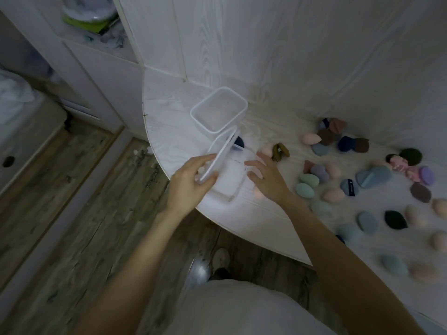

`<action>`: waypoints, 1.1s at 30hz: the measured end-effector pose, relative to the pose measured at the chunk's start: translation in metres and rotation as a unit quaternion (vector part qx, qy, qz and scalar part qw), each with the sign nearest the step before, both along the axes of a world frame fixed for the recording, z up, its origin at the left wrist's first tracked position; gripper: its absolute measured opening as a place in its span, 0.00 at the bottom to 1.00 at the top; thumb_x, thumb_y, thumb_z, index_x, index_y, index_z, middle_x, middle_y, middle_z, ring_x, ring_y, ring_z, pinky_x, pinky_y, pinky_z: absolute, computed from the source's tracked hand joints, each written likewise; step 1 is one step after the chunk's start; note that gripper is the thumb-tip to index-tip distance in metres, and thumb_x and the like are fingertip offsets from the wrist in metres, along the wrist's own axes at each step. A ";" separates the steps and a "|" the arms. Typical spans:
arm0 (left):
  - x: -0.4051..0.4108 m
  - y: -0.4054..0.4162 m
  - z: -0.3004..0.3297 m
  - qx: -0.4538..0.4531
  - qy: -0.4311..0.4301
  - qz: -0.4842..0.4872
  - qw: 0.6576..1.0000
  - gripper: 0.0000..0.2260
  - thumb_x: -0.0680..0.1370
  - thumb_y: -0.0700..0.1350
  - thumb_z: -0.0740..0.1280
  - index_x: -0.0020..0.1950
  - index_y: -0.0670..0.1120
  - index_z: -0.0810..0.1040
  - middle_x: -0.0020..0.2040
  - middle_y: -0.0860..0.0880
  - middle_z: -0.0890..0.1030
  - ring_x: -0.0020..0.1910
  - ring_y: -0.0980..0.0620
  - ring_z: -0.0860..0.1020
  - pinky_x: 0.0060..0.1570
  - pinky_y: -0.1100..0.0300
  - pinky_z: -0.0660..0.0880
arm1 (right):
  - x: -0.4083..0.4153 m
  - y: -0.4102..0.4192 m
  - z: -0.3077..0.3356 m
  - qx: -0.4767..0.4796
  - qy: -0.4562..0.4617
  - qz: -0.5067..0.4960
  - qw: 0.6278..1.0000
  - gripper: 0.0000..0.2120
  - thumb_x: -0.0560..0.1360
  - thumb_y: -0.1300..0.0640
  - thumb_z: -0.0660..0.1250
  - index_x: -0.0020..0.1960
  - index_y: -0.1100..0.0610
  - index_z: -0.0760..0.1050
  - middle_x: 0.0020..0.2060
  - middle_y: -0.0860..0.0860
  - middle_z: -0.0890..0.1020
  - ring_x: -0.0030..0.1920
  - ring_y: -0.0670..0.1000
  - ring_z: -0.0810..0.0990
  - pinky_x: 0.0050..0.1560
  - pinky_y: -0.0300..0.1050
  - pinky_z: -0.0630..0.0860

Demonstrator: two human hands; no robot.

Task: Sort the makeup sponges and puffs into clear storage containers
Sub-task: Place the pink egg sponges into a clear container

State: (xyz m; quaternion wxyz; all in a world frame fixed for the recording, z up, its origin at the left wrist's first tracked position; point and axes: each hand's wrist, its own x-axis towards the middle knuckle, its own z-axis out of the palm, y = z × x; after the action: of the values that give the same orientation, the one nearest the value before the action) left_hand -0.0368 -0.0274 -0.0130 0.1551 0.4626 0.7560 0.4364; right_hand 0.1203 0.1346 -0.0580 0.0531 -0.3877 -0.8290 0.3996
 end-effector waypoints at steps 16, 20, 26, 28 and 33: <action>-0.118 0.052 -0.026 -0.158 0.079 0.216 0.960 0.24 0.76 0.45 0.65 0.71 0.47 0.65 0.65 0.44 0.74 0.62 0.43 0.71 0.61 0.52 0.68 | -0.001 -0.007 -0.029 0.246 -0.134 0.085 0.956 0.13 0.71 0.41 0.61 0.45 0.48 0.78 0.55 0.51 0.78 0.57 0.52 0.72 0.54 0.45 0.71; -0.071 0.038 -0.015 0.008 0.119 0.209 0.971 0.22 0.72 0.43 0.68 0.66 0.46 0.71 0.62 0.46 0.75 0.62 0.46 0.69 0.63 0.58 0.63 | -0.003 -0.015 -0.021 0.153 -0.043 0.018 0.987 0.12 0.70 0.52 0.72 0.52 0.54 0.79 0.58 0.57 0.73 0.54 0.56 0.72 0.58 0.48 0.71; -0.011 -0.008 -0.051 -0.109 0.133 0.028 0.985 0.18 0.73 0.57 0.65 0.60 0.51 0.77 0.60 0.49 0.76 0.61 0.48 0.70 0.61 0.54 0.65 | 0.032 0.001 -0.014 0.087 0.013 -0.052 0.995 0.21 0.74 0.65 0.65 0.66 0.55 0.69 0.60 0.55 0.74 0.50 0.48 0.72 0.56 0.47 0.73; -0.009 -0.019 -0.064 -0.112 0.124 0.016 0.986 0.12 0.75 0.53 0.64 0.54 0.52 0.79 0.55 0.51 0.79 0.58 0.47 0.74 0.58 0.54 0.68 | 0.042 0.009 -0.017 0.086 -0.055 -0.053 0.993 0.21 0.74 0.64 0.64 0.66 0.54 0.68 0.58 0.57 0.74 0.46 0.50 0.73 0.51 0.45 0.73; -0.009 -0.027 -0.073 -0.119 0.200 -0.022 0.972 0.14 0.75 0.55 0.59 0.47 0.51 0.83 0.48 0.52 0.82 0.53 0.48 0.75 0.52 0.56 0.67 | 0.033 0.005 -0.026 0.044 -0.202 0.031 0.978 0.21 0.78 0.49 0.60 0.70 0.50 0.66 0.63 0.59 0.69 0.60 0.59 0.71 0.59 0.50 0.69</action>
State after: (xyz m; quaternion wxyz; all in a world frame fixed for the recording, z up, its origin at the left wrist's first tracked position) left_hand -0.0461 -0.0541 -0.0865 0.0644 0.5355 0.8076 0.2385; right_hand 0.1530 0.1393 -0.0842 -0.1104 -0.4319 -0.8509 0.2780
